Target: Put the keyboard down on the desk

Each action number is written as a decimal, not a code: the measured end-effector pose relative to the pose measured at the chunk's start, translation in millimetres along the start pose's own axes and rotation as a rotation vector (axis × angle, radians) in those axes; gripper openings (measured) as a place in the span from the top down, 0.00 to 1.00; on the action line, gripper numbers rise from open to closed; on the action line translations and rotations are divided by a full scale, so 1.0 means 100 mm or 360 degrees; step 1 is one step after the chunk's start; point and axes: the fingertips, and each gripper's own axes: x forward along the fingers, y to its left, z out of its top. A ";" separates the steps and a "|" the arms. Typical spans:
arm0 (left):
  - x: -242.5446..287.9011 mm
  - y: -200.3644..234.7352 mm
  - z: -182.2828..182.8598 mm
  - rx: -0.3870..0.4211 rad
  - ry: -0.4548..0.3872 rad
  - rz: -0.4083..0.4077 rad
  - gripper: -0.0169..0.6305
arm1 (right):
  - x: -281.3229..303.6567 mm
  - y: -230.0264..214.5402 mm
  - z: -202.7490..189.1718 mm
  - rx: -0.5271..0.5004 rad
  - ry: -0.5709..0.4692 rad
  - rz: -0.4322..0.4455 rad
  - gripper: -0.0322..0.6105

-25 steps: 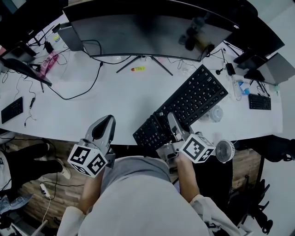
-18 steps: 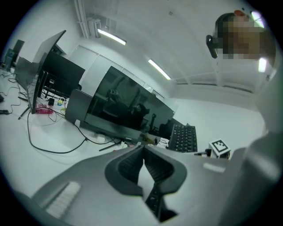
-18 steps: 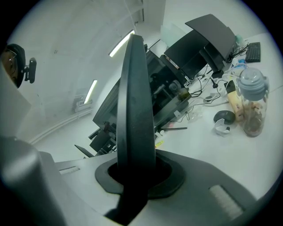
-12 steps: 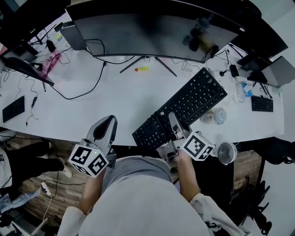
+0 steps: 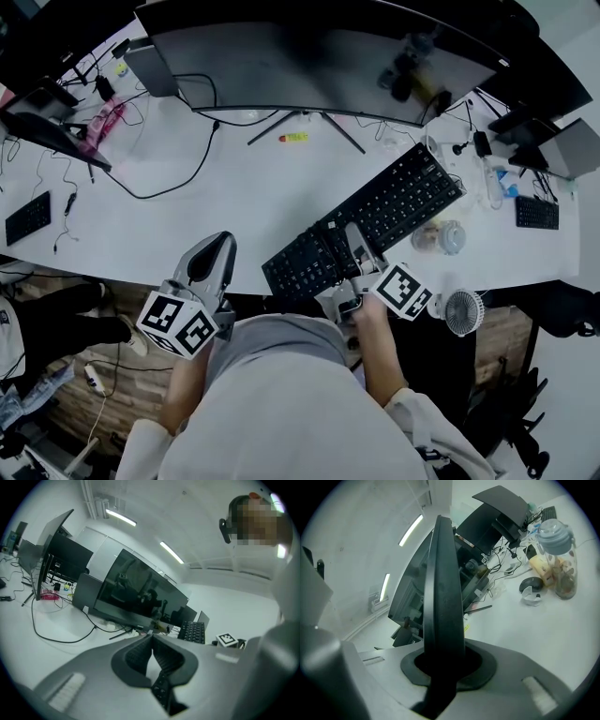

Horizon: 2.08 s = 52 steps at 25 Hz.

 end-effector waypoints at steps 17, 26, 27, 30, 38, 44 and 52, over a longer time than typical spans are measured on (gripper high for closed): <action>0.05 0.13 0.01 -0.0052 0.0043 0.0001 0.97 | 0.33 -0.20 -0.10 0.0281 0.0027 -0.0044 0.84; 0.04 0.16 0.02 -0.0064 0.0048 0.0019 0.97 | 0.46 -0.37 -0.21 0.0444 0.0044 -0.0074 0.84; 0.04 0.16 0.02 -0.0066 0.0050 0.0021 0.97 | 0.47 -0.39 -0.22 0.0463 0.0044 -0.0078 0.84; 0.03 0.19 0.02 -0.0075 0.0047 0.0025 0.97 | 0.51 -0.45 -0.28 0.0538 0.0039 -0.0093 0.84; -0.02 0.22 0.03 -0.0087 0.0046 0.0015 0.97 | 0.62 -0.55 -0.41 0.0718 0.0020 -0.0117 0.84; -0.04 0.27 0.03 -0.0096 0.0058 0.0013 0.97 | 0.72 -0.61 -0.46 0.0811 -0.0034 -0.0157 0.84; -0.09 0.37 0.03 -0.0097 0.0060 0.0032 0.97 | 0.87 -0.72 -0.56 0.0948 -0.0085 -0.0202 0.84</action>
